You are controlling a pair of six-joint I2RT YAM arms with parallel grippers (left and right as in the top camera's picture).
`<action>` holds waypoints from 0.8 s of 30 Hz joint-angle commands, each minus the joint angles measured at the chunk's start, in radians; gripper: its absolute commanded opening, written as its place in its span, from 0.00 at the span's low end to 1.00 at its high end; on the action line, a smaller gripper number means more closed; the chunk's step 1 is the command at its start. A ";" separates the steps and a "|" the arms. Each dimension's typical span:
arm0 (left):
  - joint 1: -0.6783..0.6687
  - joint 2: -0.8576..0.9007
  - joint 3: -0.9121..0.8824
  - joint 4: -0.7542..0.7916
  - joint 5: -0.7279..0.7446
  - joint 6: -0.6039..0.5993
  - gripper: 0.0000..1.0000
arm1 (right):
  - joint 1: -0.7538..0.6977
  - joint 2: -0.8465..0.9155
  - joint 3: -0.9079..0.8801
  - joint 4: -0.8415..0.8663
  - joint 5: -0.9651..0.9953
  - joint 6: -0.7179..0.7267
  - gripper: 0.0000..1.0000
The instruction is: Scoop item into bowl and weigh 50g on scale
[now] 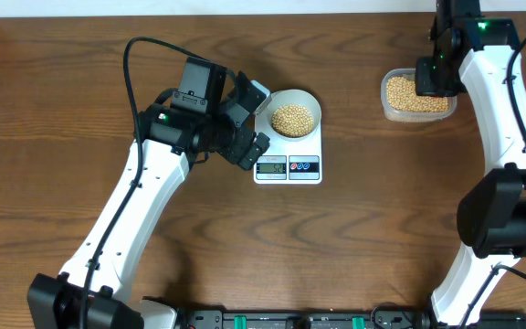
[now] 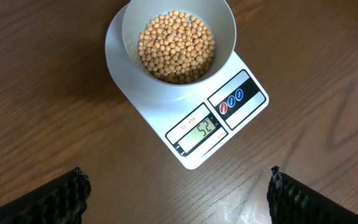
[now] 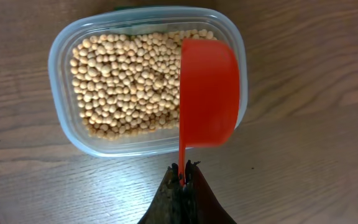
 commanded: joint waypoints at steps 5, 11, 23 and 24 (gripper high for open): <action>0.002 0.011 -0.008 0.002 0.016 -0.005 0.93 | 0.008 -0.029 0.023 0.002 0.030 0.023 0.01; 0.002 0.011 -0.008 0.001 0.016 -0.005 0.93 | 0.007 -0.041 0.030 0.003 -0.091 0.022 0.01; 0.002 0.011 -0.008 0.001 0.016 -0.005 0.93 | 0.008 -0.145 0.064 0.089 -0.507 -0.079 0.01; 0.002 0.011 -0.008 0.001 0.016 -0.005 0.93 | 0.009 -0.145 0.064 0.097 -0.545 -0.079 0.01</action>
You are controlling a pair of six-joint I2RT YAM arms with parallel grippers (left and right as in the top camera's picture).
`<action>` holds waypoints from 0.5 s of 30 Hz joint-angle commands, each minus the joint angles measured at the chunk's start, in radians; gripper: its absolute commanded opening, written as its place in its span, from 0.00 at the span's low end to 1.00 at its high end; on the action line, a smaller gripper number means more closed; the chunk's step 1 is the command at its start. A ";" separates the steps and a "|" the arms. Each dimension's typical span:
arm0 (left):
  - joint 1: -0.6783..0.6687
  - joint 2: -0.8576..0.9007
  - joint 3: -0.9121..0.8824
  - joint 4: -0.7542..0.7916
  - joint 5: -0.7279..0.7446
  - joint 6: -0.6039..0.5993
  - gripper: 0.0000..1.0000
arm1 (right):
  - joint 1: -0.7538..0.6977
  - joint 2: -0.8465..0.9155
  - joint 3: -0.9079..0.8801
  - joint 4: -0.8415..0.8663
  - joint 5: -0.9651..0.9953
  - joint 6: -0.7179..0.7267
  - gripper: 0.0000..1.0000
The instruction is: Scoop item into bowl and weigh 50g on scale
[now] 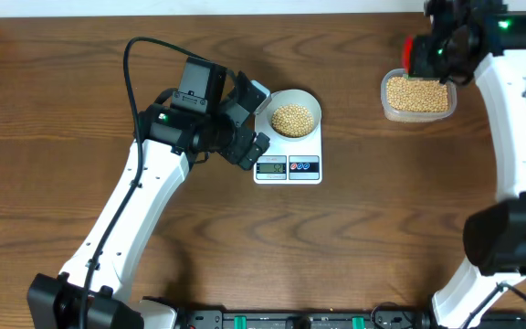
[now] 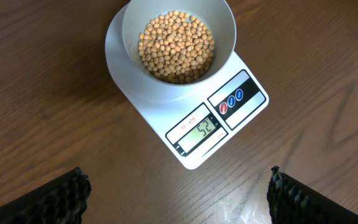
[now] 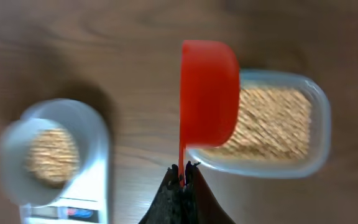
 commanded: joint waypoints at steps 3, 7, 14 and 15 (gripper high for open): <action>0.002 0.011 -0.008 0.001 0.016 -0.005 0.93 | 0.014 -0.030 0.023 0.031 -0.276 -0.031 0.01; 0.002 0.011 -0.008 0.002 0.016 -0.005 0.93 | 0.043 -0.030 0.023 0.042 -0.281 -0.035 0.01; 0.002 0.011 -0.008 0.001 0.016 -0.005 0.93 | 0.124 -0.029 0.023 0.076 -0.274 -0.035 0.01; 0.002 0.011 -0.008 0.001 0.016 -0.005 0.93 | 0.135 -0.027 0.023 0.077 -0.269 -0.035 0.01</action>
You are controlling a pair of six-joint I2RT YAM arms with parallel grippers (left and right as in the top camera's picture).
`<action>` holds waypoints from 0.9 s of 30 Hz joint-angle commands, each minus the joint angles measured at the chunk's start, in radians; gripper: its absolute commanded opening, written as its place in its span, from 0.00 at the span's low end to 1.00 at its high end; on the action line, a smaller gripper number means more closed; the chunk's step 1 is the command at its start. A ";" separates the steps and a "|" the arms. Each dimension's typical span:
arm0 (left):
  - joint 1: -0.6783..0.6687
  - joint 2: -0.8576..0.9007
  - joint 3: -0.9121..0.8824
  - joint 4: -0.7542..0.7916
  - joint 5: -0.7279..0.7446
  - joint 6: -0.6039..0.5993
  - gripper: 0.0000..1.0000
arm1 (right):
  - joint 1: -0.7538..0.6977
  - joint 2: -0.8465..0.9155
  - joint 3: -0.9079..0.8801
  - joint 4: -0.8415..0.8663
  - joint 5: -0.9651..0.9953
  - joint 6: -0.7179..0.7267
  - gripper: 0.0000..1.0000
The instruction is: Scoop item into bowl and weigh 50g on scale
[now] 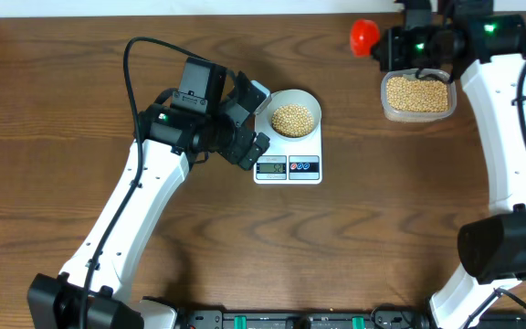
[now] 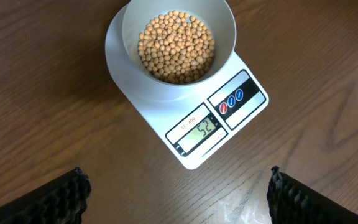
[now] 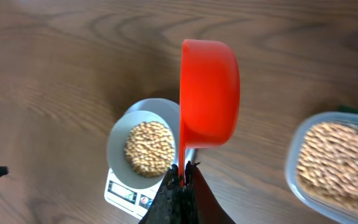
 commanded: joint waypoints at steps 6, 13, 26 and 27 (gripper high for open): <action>0.002 0.011 -0.008 0.001 0.016 -0.005 0.93 | 0.109 0.017 0.011 0.009 0.030 -0.022 0.01; 0.002 0.011 -0.008 0.002 0.016 -0.005 0.93 | 0.173 0.044 0.011 0.005 0.034 -0.026 0.01; 0.002 0.011 -0.008 0.001 0.016 -0.005 0.93 | 0.244 0.122 0.009 -0.055 0.060 -0.034 0.01; 0.002 0.011 -0.008 0.001 0.016 -0.005 0.94 | 0.248 0.124 0.009 -0.057 0.061 -0.034 0.01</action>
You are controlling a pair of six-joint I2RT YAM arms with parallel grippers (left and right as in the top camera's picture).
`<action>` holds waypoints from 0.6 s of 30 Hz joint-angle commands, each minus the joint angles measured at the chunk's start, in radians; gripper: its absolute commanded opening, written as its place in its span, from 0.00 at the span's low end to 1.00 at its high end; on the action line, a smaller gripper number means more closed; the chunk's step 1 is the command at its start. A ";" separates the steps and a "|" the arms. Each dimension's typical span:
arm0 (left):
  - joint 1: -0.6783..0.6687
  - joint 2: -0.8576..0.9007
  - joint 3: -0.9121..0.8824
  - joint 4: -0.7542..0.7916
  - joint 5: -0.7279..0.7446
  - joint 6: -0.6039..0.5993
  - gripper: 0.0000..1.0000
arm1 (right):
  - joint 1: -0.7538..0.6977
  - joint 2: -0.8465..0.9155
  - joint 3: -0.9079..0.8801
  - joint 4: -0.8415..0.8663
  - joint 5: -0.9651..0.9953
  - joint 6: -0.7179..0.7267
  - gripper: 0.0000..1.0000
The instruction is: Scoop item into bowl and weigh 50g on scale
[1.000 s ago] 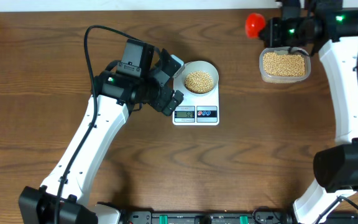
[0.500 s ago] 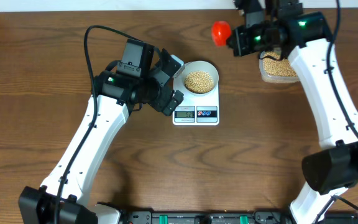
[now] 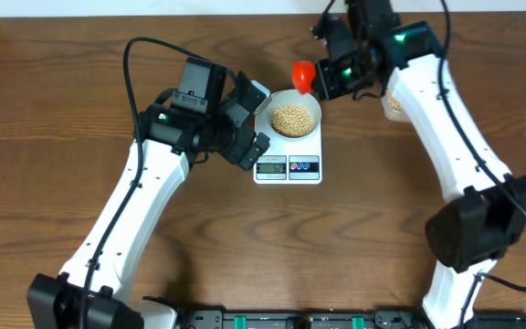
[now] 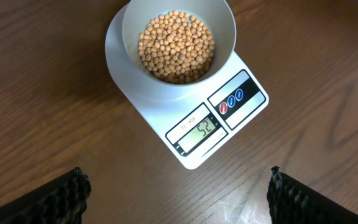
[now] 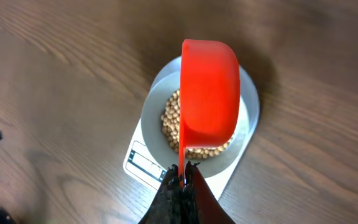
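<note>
A white bowl (image 4: 178, 43) of tan beans sits on the white scale (image 4: 225, 118), whose display (image 4: 205, 129) reads 52. My right gripper (image 5: 181, 177) is shut on the handle of a red scoop (image 5: 209, 93), held on its side right above the bowl; overhead the red scoop (image 3: 304, 77) hangs at the bowl's (image 3: 295, 117) far left rim. My left gripper (image 4: 178, 193) is open, hovering over bare table just short of the scale; overhead the left gripper (image 3: 249, 123) stands at the scale's (image 3: 288, 168) left side.
The clear plastic tub of beans (image 3: 388, 102) at the back right is mostly hidden behind my right arm. A black cable (image 3: 144, 55) loops over the left arm. A rail of equipment (image 3: 290, 320) runs along the front edge.
My right gripper has moved left with the scoop, from the gap between tub and scale to directly over the bowl. The left gripper and the reading of 52 are unchanged.
The right gripper first held the red scoop over the bean tub. It then stood at the tub's left edge, later between tub and scale, and now over the bowl. The left gripper stayed open beside the scale throughout, with the display at 52.
</note>
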 commanded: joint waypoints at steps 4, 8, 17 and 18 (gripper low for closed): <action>0.002 0.011 -0.008 0.002 0.016 -0.005 0.93 | 0.034 0.014 0.006 -0.018 0.060 -0.023 0.01; 0.002 0.011 -0.008 0.001 0.016 -0.005 0.93 | 0.050 0.014 -0.006 -0.024 0.123 -0.023 0.01; 0.002 0.011 -0.008 0.001 0.016 -0.005 0.93 | 0.071 0.015 -0.086 0.020 0.132 -0.019 0.01; 0.002 0.011 -0.008 0.001 0.016 -0.005 0.93 | 0.073 0.014 -0.091 0.027 0.133 -0.017 0.01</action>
